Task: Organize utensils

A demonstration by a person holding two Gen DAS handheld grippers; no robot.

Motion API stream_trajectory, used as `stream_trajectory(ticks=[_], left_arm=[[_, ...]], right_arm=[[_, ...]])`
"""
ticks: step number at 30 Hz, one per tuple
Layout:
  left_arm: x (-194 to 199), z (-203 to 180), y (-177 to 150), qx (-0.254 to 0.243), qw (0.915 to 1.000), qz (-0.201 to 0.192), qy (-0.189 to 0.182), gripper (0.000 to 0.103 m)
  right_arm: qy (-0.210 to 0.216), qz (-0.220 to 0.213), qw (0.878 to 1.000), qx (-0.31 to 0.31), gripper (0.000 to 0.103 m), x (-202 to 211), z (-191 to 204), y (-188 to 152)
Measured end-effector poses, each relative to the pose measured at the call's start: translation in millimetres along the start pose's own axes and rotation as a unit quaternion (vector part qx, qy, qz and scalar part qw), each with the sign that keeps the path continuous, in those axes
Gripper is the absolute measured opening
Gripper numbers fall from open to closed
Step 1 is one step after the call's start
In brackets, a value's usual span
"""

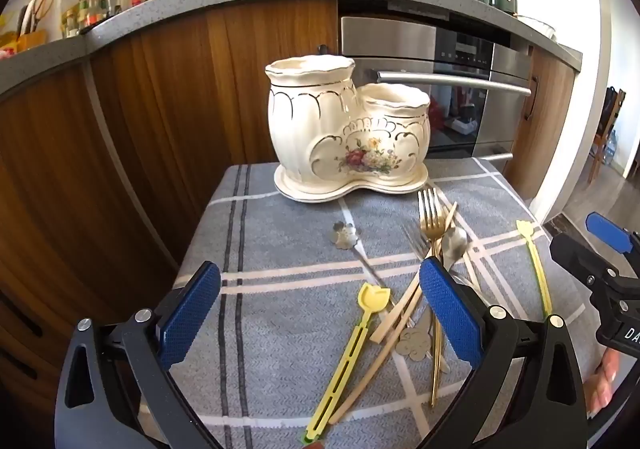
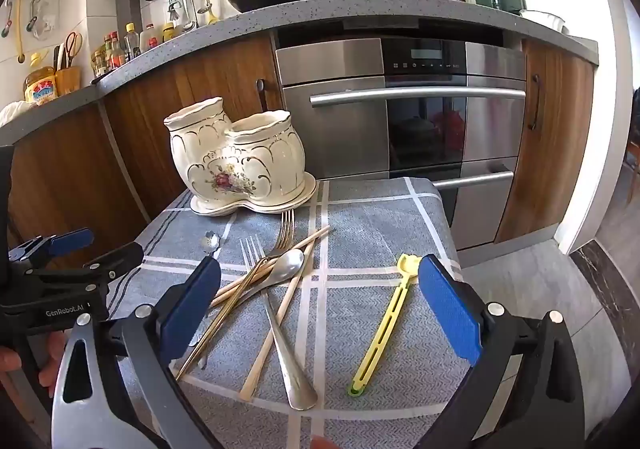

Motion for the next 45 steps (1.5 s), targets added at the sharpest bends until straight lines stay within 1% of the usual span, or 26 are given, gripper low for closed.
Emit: stream_trajectory(ticks=[2, 4, 10, 45], left_arm=[[1.1, -0.1, 0.1, 0.001, 1.0, -0.001, -0.002, 0.099], [2.8, 0.2, 0.6, 0.0, 1.0, -0.005, 0.0, 0.099], [-0.3, -2.6, -0.2, -0.002, 1.0, 0.002, 0.0, 0.099], [0.6, -2.9, -0.7, -0.005, 1.0, 0.002, -0.002, 0.099]], right_arm=[[-0.002, 0.005, 1.0, 0.0, 0.097, -0.2, -0.8, 0.3], [-0.001, 0.002, 1.0, -0.001, 0.097, 0.9, -0.9, 2.1], [-0.002, 0.003, 1.0, 0.002, 0.097, -0.6, 0.6, -1.7], [-0.005, 0.003, 1.0, 0.003, 0.097, -1.9, 1.5, -0.5]])
Point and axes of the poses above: each gripper's, at about its wrist camera, not at the fingertips, and x roughly against the way its jaws point, z to its left, y to its top, the point moved 8 cm from there along -x, roughly the way its jaws point, and after that the axes turned 7 degrees about -z, right-handed, at the moved point
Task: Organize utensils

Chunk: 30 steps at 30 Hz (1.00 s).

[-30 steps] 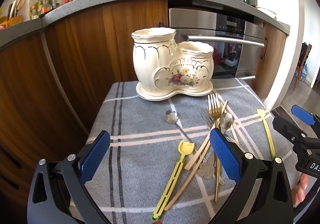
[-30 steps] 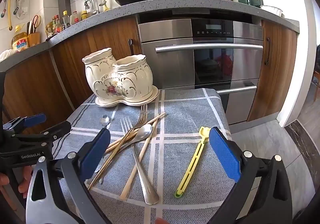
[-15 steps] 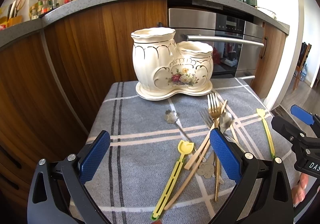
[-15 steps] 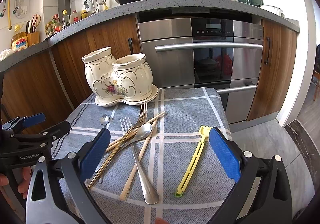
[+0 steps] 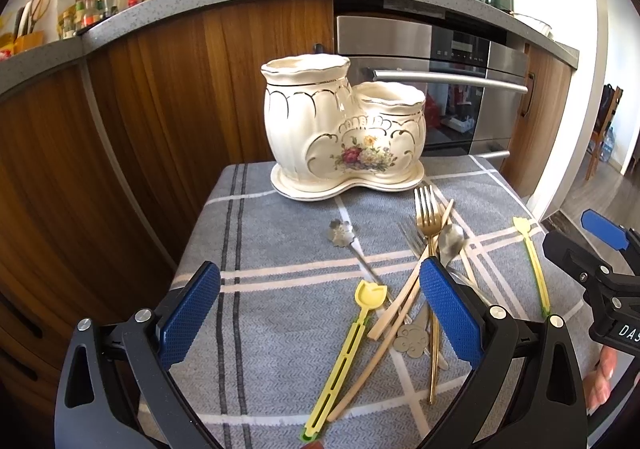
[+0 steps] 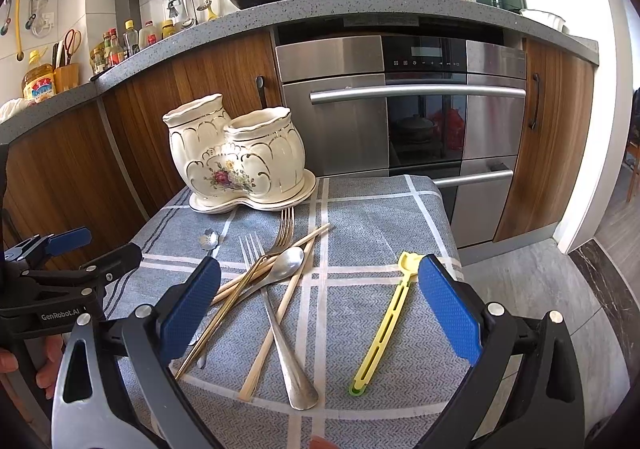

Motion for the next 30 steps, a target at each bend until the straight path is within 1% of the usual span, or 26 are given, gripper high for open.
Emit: stream_trajectory(ticks=[30], left_arm=[[-3.0, 0.2, -2.3, -0.001, 1.0, 0.004, -0.002, 0.099]], right_arm=[[0.0, 0.004, 1.0, 0.0, 0.097, -1.3, 0.9, -2.4]])
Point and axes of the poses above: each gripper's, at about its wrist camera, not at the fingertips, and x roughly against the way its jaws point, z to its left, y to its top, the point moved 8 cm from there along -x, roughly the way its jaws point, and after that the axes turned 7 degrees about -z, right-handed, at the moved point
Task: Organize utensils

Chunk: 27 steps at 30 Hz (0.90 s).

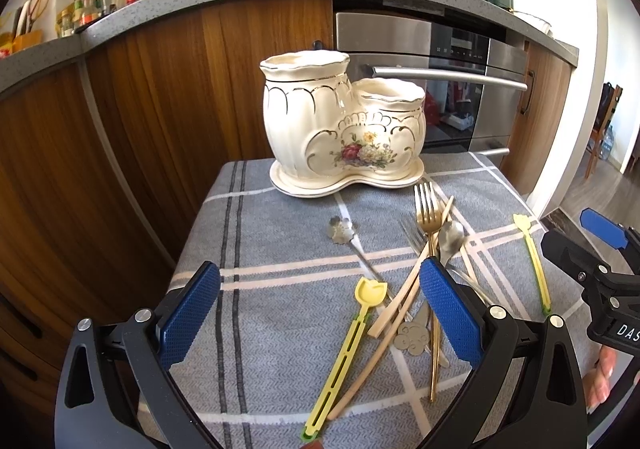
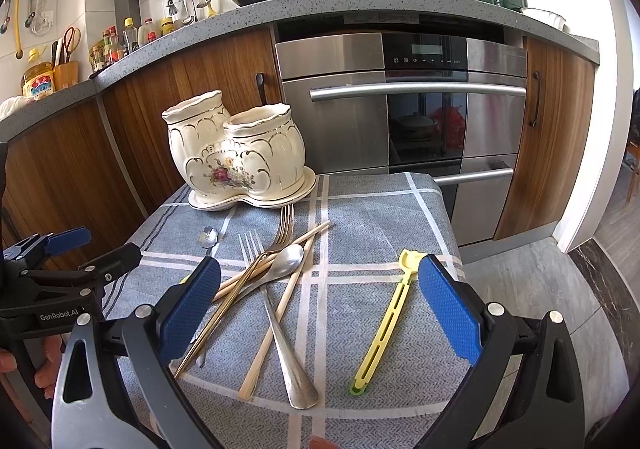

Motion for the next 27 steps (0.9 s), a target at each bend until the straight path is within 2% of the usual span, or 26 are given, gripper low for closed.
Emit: stream_trajectory(ticks=[20, 27], left_arm=[[-2.5, -0.5, -2.2, -0.002, 1.0, 0.006, 0.001, 0.099], [-5.9, -0.9, -2.0, 0.0, 0.9996, 0.013, -0.026, 0.099]], right_arm=[[-0.009, 0.003, 1.0, -0.004, 0.097, -1.4, -4.8, -0.2], [-0.034, 0.036, 0.998, -0.03, 0.097, -14.4, -33.1, -6.9]])
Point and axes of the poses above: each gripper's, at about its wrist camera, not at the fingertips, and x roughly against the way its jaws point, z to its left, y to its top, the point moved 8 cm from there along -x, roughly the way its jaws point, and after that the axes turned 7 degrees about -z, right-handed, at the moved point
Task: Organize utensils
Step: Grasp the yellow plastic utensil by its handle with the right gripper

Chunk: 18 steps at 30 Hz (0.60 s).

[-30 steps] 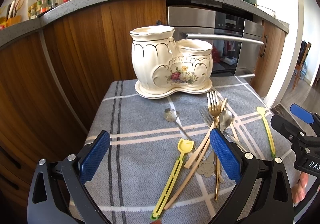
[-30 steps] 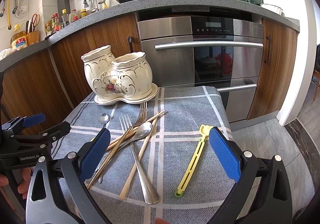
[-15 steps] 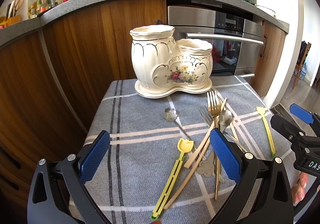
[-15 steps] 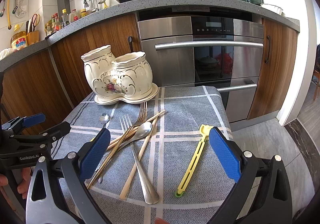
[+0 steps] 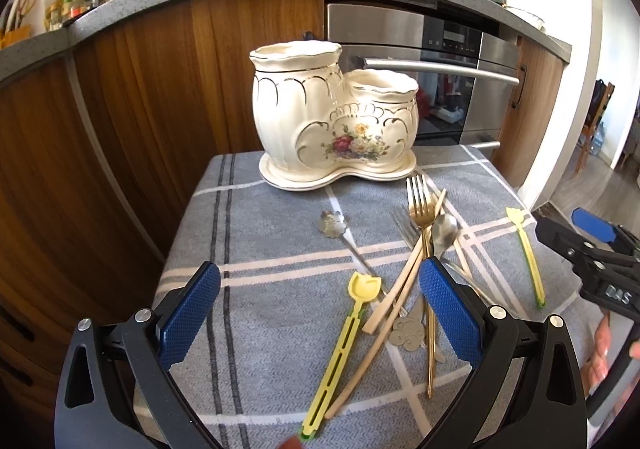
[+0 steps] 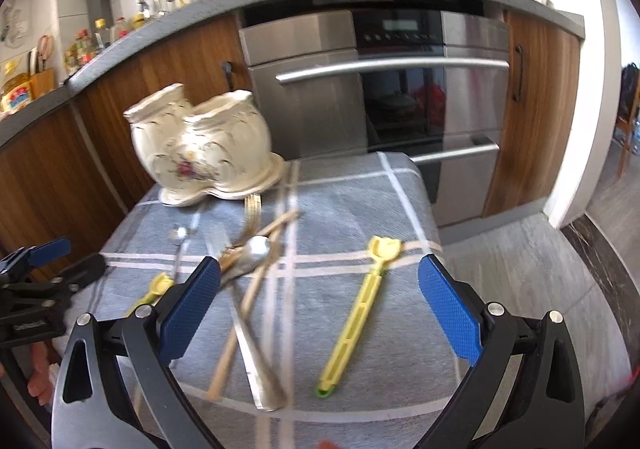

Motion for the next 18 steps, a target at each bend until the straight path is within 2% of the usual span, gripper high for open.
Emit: stream_trajectory(ticks=[6, 9, 12, 14, 18], left_arm=[[-7.9, 4.3, -2.9, 0.01, 0.9998, 0.014, -0.013, 0.099], [-11.3, 5.7, -4.1, 0.007, 0.9998, 0.019, -0.006, 0.099], [-12.4, 7.3, -3.1, 0.006, 0.9998, 0.017, -0.001, 0.099], [-13.5, 8.0, -4.6, 0.009, 0.9997, 0.023, -0.006, 0.099], [-12.8, 9.5, -5.0, 0.012, 0.9997, 0.023, -0.006, 0.099]], right_arm=[[-0.03, 0.032, 0.999, 0.001, 0.095, -20.4, -16.3, -8.8], [-0.044, 0.054, 0.998, 0.012, 0.082, -33.7, -18.2, -15.4], [-0.056, 0.071, 0.996, 0.01, 0.064, -44.2, -23.2, -19.9], [-0.055, 0.085, 0.995, 0.002, 0.047, -50.8, -25.9, -23.6], [-0.07, 0.093, 0.993, -0.003, 0.033, -57.9, -31.4, -26.4]])
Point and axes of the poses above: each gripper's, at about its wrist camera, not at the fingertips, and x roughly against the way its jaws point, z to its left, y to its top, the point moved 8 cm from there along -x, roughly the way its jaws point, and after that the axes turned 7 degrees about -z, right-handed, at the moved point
